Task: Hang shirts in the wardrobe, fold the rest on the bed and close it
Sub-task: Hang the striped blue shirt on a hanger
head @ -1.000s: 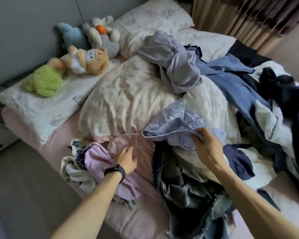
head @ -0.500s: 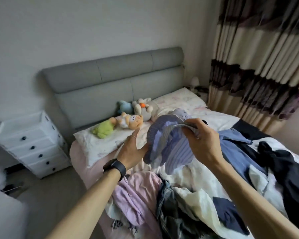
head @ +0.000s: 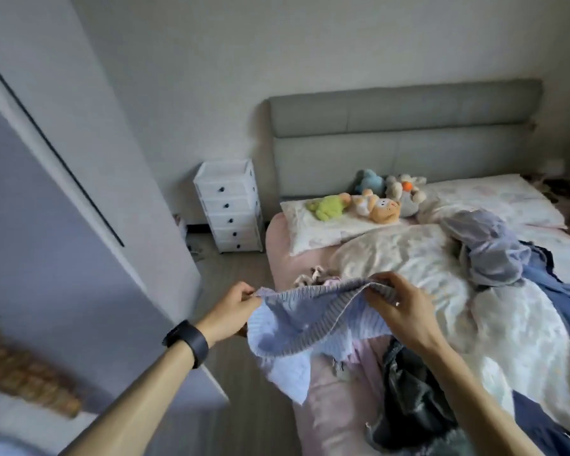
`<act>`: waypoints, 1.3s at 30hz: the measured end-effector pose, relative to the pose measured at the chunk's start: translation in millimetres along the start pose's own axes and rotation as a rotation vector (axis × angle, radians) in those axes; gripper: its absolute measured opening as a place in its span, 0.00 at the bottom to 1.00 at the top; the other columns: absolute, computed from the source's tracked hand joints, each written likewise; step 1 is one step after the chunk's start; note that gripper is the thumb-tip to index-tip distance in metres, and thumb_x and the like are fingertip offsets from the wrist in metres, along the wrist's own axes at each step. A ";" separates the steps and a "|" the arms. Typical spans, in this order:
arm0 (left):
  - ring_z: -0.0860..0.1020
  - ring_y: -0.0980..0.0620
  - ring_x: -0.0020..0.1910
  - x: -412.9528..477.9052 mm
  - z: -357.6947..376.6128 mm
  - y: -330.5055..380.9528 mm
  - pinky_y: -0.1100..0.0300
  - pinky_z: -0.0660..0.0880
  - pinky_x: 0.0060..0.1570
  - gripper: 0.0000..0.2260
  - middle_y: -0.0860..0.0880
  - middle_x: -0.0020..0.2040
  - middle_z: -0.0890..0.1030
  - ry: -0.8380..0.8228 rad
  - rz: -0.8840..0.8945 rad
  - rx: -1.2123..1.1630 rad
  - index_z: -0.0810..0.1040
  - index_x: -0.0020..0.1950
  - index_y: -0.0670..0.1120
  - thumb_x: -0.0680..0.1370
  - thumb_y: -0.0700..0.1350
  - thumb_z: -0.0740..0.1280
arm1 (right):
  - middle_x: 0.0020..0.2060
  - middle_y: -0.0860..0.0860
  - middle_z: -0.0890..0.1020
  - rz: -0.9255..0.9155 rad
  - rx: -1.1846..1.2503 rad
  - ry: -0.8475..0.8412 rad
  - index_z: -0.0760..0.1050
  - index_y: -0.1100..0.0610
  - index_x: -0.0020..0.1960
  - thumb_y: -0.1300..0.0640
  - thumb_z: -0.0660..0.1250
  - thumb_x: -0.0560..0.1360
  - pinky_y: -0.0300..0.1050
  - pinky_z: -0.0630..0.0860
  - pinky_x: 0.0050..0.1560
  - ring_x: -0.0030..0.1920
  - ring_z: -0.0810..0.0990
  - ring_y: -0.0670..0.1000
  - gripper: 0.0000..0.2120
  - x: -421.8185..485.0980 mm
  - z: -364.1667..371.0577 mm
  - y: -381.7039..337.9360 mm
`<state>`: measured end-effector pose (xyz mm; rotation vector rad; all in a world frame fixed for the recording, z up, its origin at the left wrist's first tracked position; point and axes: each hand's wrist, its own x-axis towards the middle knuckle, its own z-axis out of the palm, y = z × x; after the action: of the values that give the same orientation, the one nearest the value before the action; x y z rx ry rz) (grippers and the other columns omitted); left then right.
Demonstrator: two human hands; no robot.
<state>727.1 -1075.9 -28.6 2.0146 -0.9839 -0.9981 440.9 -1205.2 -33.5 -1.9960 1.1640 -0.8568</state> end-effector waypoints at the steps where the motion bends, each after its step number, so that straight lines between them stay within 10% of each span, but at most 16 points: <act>1: 0.75 0.55 0.37 -15.4 -13.6 -21.8 0.68 0.73 0.31 0.06 0.48 0.43 0.76 0.015 -0.023 0.006 0.72 0.57 0.43 0.82 0.43 0.64 | 0.38 0.38 0.83 -0.009 0.013 -0.077 0.77 0.41 0.47 0.56 0.75 0.73 0.30 0.71 0.39 0.41 0.80 0.36 0.11 -11.2 24.0 -4.8; 8: 0.77 0.58 0.43 -128.4 -105.3 -141.2 0.63 0.75 0.41 0.21 0.52 0.49 0.78 0.095 -0.185 -0.144 0.72 0.55 0.56 0.69 0.38 0.74 | 0.31 0.48 0.79 0.139 0.212 -0.603 0.77 0.58 0.43 0.63 0.78 0.69 0.38 0.71 0.35 0.34 0.74 0.47 0.10 -77.3 171.6 -60.6; 14: 0.78 0.53 0.52 -216.2 -163.5 -207.5 0.57 0.76 0.54 0.27 0.49 0.53 0.79 0.253 -0.251 -0.335 0.73 0.60 0.54 0.64 0.39 0.74 | 0.51 0.56 0.86 0.294 0.329 -1.235 0.83 0.57 0.54 0.40 0.77 0.65 0.49 0.81 0.51 0.52 0.85 0.56 0.25 -134.3 272.5 -126.7; 20: 0.76 0.47 0.62 -278.0 -206.9 -271.6 0.54 0.77 0.53 0.29 0.47 0.63 0.75 0.358 -0.288 -0.206 0.70 0.65 0.53 0.72 0.28 0.68 | 0.44 0.51 0.85 -0.104 -0.172 -1.083 0.79 0.49 0.49 0.57 0.72 0.75 0.49 0.79 0.51 0.47 0.82 0.53 0.05 -156.0 355.5 -168.3; 28: 0.78 0.53 0.47 -359.1 -243.2 -355.4 0.62 0.73 0.43 0.05 0.52 0.53 0.81 0.638 -0.565 0.120 0.76 0.49 0.59 0.79 0.48 0.67 | 0.31 0.42 0.84 -0.139 -0.167 -0.977 0.82 0.43 0.42 0.64 0.65 0.72 0.51 0.85 0.38 0.30 0.84 0.50 0.16 -116.0 423.5 -255.8; 34: 0.83 0.48 0.48 -372.1 -257.2 -351.7 0.55 0.81 0.48 0.07 0.45 0.55 0.84 0.776 -0.563 -0.765 0.86 0.53 0.56 0.78 0.47 0.70 | 0.43 0.50 0.84 -0.207 -0.038 -1.091 0.82 0.48 0.47 0.62 0.64 0.74 0.48 0.85 0.39 0.40 0.85 0.54 0.11 -111.2 468.8 -315.3; 39: 0.80 0.47 0.50 -394.0 -270.2 -338.2 0.58 0.76 0.45 0.24 0.42 0.55 0.83 0.760 -0.269 -0.959 0.79 0.64 0.56 0.75 0.33 0.72 | 0.51 0.54 0.82 -0.183 0.052 -1.300 0.80 0.56 0.49 0.61 0.64 0.80 0.46 0.84 0.47 0.48 0.82 0.52 0.06 -101.3 501.0 -335.8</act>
<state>899.6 -516.7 -39.9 1.4643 0.1852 -0.5489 956.4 -877.9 -68.4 -1.9948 0.1890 0.3906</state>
